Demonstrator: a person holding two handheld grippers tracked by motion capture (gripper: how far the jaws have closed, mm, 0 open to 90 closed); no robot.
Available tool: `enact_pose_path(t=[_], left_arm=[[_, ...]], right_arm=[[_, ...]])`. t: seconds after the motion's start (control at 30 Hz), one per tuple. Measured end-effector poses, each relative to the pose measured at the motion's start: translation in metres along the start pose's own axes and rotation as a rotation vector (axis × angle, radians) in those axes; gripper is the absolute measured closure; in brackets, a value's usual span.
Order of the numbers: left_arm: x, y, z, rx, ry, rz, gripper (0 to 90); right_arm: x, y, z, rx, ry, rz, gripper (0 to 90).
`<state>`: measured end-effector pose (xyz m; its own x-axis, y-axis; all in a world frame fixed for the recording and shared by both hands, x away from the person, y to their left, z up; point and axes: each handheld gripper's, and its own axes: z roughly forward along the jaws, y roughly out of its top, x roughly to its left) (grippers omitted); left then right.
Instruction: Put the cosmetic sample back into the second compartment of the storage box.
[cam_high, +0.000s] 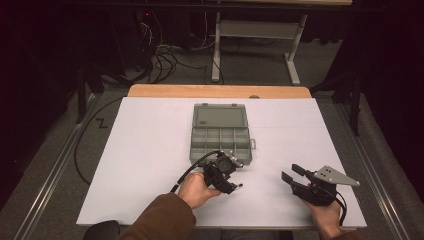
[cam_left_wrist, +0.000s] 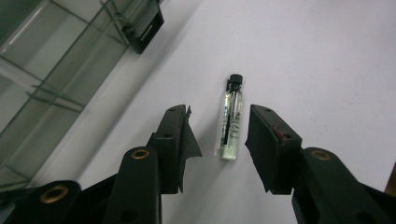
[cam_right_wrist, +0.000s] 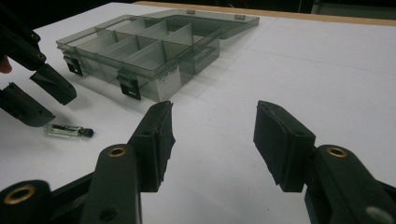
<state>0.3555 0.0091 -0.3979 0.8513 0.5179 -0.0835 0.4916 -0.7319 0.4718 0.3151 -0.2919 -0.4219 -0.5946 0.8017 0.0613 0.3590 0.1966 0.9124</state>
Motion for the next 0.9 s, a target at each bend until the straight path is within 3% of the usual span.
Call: enact_pose_path(t=[0.47, 0.9], left_arm=[[-0.007, 0.006, 0.013, 0.063, -0.002, 0.042, 67.2], [-0.008, 0.008, 0.015, 0.078, 0.041, 0.073, 79.5]], right_arm=[[0.000, 0.000, 0.000, 0.002, 0.009, -0.003, 48.7], [0.000, 0.000, 0.000, -0.004, 0.006, -0.004, 48.0]])
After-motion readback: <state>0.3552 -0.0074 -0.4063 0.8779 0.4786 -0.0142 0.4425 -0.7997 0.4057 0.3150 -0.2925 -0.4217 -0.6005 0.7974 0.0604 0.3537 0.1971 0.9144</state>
